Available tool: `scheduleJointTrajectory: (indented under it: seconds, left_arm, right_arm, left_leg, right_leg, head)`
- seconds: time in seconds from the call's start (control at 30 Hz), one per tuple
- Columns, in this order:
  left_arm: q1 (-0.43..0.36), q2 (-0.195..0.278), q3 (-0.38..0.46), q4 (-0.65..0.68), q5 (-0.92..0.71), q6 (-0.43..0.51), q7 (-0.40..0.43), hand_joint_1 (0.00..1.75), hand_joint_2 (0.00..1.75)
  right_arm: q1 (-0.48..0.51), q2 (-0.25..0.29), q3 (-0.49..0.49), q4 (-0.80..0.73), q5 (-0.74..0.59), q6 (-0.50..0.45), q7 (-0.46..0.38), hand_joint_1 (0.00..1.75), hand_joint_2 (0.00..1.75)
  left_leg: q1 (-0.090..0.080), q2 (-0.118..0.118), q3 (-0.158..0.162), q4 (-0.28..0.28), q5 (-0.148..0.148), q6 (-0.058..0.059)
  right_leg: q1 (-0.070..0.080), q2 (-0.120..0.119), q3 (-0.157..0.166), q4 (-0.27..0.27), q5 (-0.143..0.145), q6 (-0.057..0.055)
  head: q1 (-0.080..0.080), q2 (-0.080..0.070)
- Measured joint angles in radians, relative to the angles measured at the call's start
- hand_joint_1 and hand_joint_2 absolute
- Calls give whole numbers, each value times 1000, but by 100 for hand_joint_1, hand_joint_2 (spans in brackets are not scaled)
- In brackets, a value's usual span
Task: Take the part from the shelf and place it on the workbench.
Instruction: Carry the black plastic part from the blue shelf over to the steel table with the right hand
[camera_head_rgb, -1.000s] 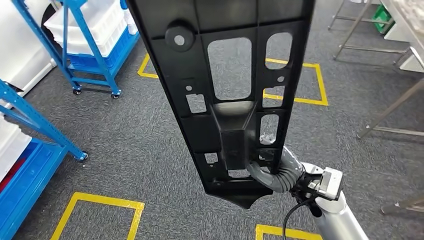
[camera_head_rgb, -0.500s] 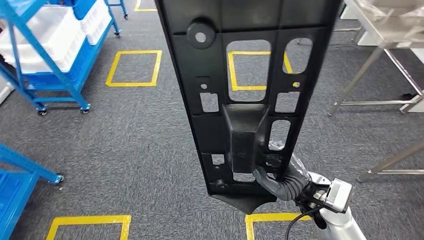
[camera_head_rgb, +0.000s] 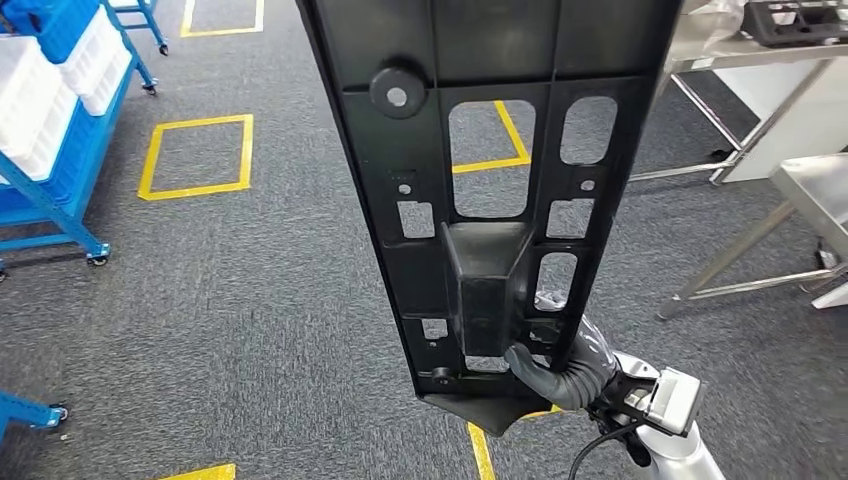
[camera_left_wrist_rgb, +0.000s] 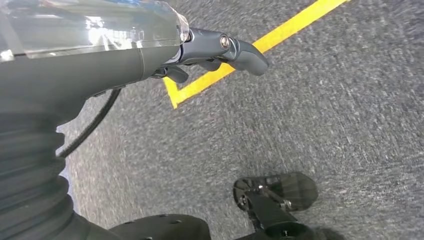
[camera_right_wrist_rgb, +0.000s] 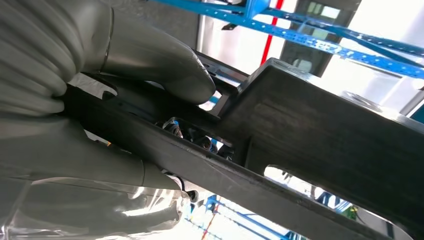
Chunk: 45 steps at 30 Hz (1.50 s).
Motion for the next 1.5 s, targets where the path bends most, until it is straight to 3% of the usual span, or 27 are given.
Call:
scheduleJointTrajectory:
  seconds: [0.07,0.13,0.27,0.3,0.4,0.43,0.47,0.5,0.57,0.63,0.7,0.73,0.77,0.83,0.87,0.93,1.0,1.07,1.13,1.17,1.2,1.23,1.3,1.33,1.4,1.43,1.5]
  left_arm:
    - [3,1,0,0,0,0,0,0,175]
    - [5,3,0,0,0,0,0,0,175]
    - [5,4,0,0,0,0,0,0,175]
    - [5,4,0,0,0,0,0,0,175]
    - [3,5,0,0,0,2,3,0,175]
    - [3,5,0,0,0,3,6,0,175]
    - [3,5,0,0,0,6,9,0,175]
    - [3,5,0,0,1,8,11,0,175]
    - [9,6,0,0,5,15,10,0,175]
    - [21,8,0,0,7,20,7,0,175]
    - [28,9,1,0,7,23,7,0,175]
    - [30,11,1,0,7,23,10,0,175]
    - [31,12,1,0,5,24,15,0,175]
    - [40,16,1,0,2,25,26,0,175]
    - [46,18,1,0,1,25,29,0,175]
    - [54,21,1,0,0,26,35,0,175]
    - [54,22,1,0,-1,26,38,0,175]
    - [53,22,1,0,-3,26,38,0,175]
    - [56,23,0,0,-5,26,37,0,175]
    - [58,23,0,0,-7,26,35,0,175]
    - [59,23,0,0,-9,26,34,0,175]
    - [59,23,0,0,-12,25,33,0,175]
    - [55,22,-2,0,-18,24,34,0,175]
    - [53,21,-4,0,-21,23,36,0,175]
    - [50,20,-9,0,-26,20,41,0,175]
    - [48,19,-13,0,-29,19,43,0,175]
    - [42,19,-20,0,-33,18,46,0,175]
  right_arm:
    - [-1,2,-1,1,0,0,0,175,175]
    - [1,4,-1,1,0,0,0,175,175]
    - [3,4,-1,2,0,0,0,175,175]
    - [3,4,-1,3,0,0,0,175,175]
    - [0,5,-1,3,0,1,0,175,175]
    - [-1,5,-2,3,-1,3,0,175,175]
    - [-2,5,-3,4,-3,6,1,175,175]
    - [-4,5,-4,6,-7,10,3,175,175]
    - [-14,5,-5,15,-18,19,5,175,175]
    - [-23,4,-5,30,-27,23,4,175,175]
    - [-19,4,-5,43,-31,23,0,175,175]
    - [-14,4,-5,47,-33,23,-3,175,175]
    - [-9,4,-5,50,-33,22,-6,175,175]
    - [0,4,-5,52,-33,19,-12,175,175]
    - [4,4,-6,53,-33,19,-14,175,175]
    - [12,4,-8,53,-33,18,-16,175,175]
    - [22,7,-15,53,-33,18,-16,175,175]
    - [26,14,-22,53,-33,19,-16,175,175]
    - [27,21,-27,54,-33,21,-17,175,175]
    - [29,24,-29,55,-33,22,-18,175,175]
    - [32,26,-30,56,-33,23,-18,175,175]
    - [35,27,-31,58,-32,24,-18,175,175]
    - [40,27,-35,60,-29,25,-20,175,175]
    - [41,27,-38,60,-25,24,-23,175,175]
    - [43,27,-43,57,-19,22,-29,175,175]
    - [45,27,-45,55,-16,22,-31,175,175]
    - [49,27,-49,51,-12,20,-33,175,175]
  left_leg:
    - [-4,25,-1,-2,1,5]
    - [-7,41,-3,-2,0,6]
    - [-8,53,-3,-2,0,6]
    - [-8,63,-3,-2,-1,5]
    - [-17,112,4,0,-11,-9]
    - [-19,127,6,0,-14,-15]
    - [-19,137,9,-1,-16,-20]
    - [-18,134,10,4,-22,-26]
    - [-14,95,-11,60,-60,-36]
    - [-10,48,-73,190,-124,-41]
    - [-9,38,-124,288,-150,-43]
    - [-9,36,-126,285,-134,-43]
    - [-7,32,-109,244,-101,-43]
    - [-2,-6,-51,110,-32,-40]
    - [0,-29,-29,60,-14,-37]
    - [-1,-52,-15,24,-11,-28]
    - [-2,-32,-13,16,-5,-14]
    - [0,-9,-10,6,2,1]
    - [-3,17,-9,3,2,7]
    - [-5,31,-10,3,2,9]
    - [-6,45,-10,3,0,10]
    - [-7,58,-10,4,-1,10]
    - [-9,82,-6,4,-4,8]
    - [-10,93,-4,4,-6,6]
    - [-15,110,0,5,-11,-2]
    - [-17,120,2,5,-14,-7]
    - [-18,136,6,5,-19,-18]
  right_leg:
    - [-1,-46,-58,123,-61,4]
    - [-3,-56,-96,204,-93,7]
    - [-4,-58,-107,227,-93,8]
    - [-5,-63,-90,198,-72,7]
    - [12,-128,33,-32,16,-11]
    - [19,-140,55,-76,26,-18]
    - [17,-126,54,-78,28,-23]
    - [15,-114,55,-81,30,-27]
    - [8,-90,59,-88,35,-38]
    - [6,-68,58,-89,37,-45]
    - [7,-43,58,-87,36,-46]
    - [7,-30,59,-86,36,-46]
    - [6,-17,60,-84,35,-44]
    - [6,10,59,-76,31,-38]
    - [5,23,55,-71,30,-32]
    - [2,45,44,-66,33,-19]
    - [-2,52,38,-67,36,-6]
    - [0,8,20,-29,10,3]
    - [0,-44,-34,85,-50,8]
    - [-2,-53,-64,149,-75,10]
    - [-3,-57,-84,192,-86,11]
    - [-3,-60,-86,198,-79,12]
    - [-1,-75,-33,103,-22,7]
    - [3,-99,7,30,2,2]
    - [14,-135,56,-62,24,-11]
    - [19,-141,60,-76,22,-16]
    - [18,-117,59,-80,26,-24]
  head:
    - [0,0]
    - [0,0]
    - [0,0]
    - [0,0]
    - [0,0]
    - [0,0]
    - [0,0]
    - [0,0]
    - [0,0]
    - [0,0]
    - [0,0]
    - [0,0]
    - [0,0]
    - [0,0]
    - [0,0]
    - [0,0]
    - [0,0]
    - [0,0]
    - [0,0]
    - [0,0]
    - [0,0]
    - [0,0]
    - [0,0]
    - [0,0]
    - [0,0]
    - [0,0]
    - [0,0]
